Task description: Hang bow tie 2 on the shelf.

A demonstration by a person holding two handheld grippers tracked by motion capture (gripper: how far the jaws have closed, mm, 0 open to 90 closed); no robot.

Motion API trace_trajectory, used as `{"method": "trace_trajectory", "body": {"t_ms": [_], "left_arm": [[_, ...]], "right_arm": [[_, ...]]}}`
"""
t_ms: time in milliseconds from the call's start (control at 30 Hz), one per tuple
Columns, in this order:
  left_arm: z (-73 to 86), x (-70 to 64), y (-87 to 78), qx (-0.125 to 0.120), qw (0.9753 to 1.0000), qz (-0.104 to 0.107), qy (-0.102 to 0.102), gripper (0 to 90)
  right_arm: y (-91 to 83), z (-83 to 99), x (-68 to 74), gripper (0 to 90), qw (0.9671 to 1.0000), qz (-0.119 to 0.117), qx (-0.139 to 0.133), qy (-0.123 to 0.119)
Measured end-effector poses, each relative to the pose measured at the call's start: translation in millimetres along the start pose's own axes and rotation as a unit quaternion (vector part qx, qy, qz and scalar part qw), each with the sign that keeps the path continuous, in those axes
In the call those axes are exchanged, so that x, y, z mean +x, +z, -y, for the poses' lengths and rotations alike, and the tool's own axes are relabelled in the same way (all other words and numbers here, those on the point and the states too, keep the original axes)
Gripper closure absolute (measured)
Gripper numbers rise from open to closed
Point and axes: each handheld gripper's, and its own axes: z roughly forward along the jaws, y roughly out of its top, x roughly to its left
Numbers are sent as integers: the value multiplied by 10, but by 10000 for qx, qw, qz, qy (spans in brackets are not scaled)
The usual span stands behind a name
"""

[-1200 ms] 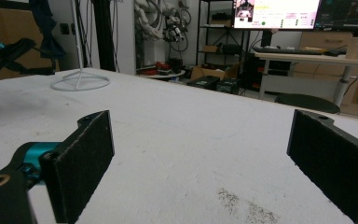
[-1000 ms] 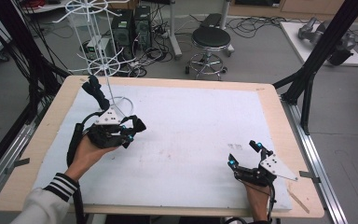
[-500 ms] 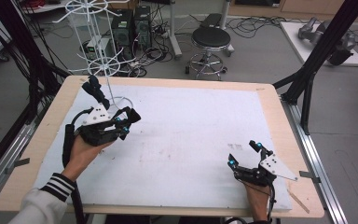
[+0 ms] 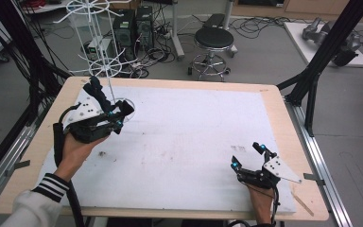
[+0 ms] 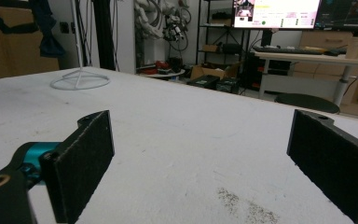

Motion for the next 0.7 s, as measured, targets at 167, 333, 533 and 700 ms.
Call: {"method": "trace_trajectory", "body": {"t_ms": [167, 333, 533, 700], "left_arm": [[-58, 31, -70, -101, 9999, -125, 27, 761], [-93, 61, -121, -168, 9997, -189, 23, 761], [-128, 89, -156, -271, 9993, -247, -65, 761], [-163, 109, -200, -328, 9989, -323, -51, 761]], "right_arm": [[1, -1, 2, 65, 10000, 3, 2, -4], [0, 0, 1, 65, 10000, 3, 4, -11], [0, 0, 2, 65, 10000, 1, 1, 3], [-1, -2, 3, 65, 10000, 8, 15, -2]]}}
